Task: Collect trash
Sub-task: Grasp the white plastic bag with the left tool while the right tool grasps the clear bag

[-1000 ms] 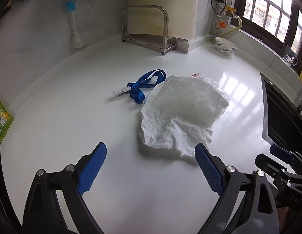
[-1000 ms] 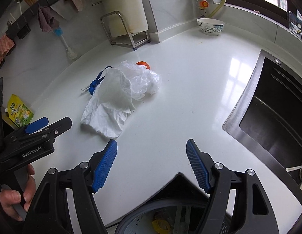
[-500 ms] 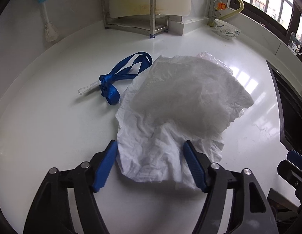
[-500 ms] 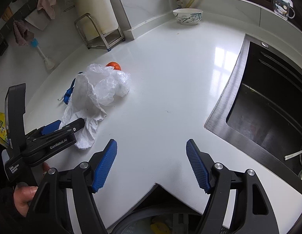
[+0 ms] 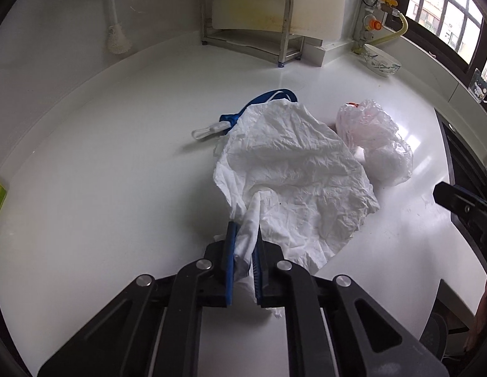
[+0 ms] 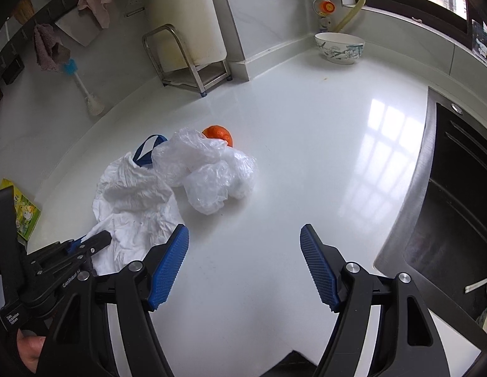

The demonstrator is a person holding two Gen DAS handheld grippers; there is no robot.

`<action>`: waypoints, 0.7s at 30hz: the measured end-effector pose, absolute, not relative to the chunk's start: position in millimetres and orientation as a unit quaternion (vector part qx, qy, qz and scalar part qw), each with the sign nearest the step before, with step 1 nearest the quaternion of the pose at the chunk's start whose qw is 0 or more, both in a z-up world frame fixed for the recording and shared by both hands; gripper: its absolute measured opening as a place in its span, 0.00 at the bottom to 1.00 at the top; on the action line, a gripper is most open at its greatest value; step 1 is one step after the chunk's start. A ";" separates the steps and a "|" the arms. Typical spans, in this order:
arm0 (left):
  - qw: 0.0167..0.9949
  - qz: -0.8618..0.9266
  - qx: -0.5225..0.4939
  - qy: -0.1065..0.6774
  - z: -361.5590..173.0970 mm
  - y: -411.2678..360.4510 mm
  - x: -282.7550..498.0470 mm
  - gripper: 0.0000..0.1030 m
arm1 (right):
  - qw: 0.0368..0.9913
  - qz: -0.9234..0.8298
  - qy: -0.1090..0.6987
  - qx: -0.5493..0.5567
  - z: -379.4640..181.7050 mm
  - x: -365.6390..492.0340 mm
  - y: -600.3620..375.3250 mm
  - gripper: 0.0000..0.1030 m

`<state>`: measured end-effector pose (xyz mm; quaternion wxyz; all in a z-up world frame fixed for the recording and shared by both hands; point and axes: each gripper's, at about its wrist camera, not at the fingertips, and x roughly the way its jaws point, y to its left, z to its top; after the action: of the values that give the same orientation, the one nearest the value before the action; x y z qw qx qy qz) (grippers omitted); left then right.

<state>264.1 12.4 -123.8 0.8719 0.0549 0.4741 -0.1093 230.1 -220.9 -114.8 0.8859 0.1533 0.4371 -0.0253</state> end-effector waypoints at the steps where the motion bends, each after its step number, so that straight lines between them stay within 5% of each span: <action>1: 0.873 -0.104 0.056 0.473 -122.4 18.6 263.8 0.10 | 0.885 -0.022 0.438 0.155 -114.7 235.9 -220.0 0.68; 18: 0.882 -0.071 0.021 0.466 -100.8 78.4 262.6 0.10 | 0.864 -0.056 0.490 0.098 -137.7 317.3 -199.7 0.73; 20: 0.882 -0.071 0.019 0.465 -99.6 79.2 261.6 0.10 | 0.863 -0.057 0.492 0.096 -141.5 318.7 -199.6 0.67; 21: 0.882 -0.071 0.018 0.465 -99.2 79.8 261.3 0.10 | 0.862 -0.052 0.495 0.098 -143.0 318.7 -199.0 0.52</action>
<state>261.3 79.8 -99.2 0.8821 0.0178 0.4653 -0.0712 318.7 -199.0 -143.0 0.8619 0.0982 0.4947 -0.0515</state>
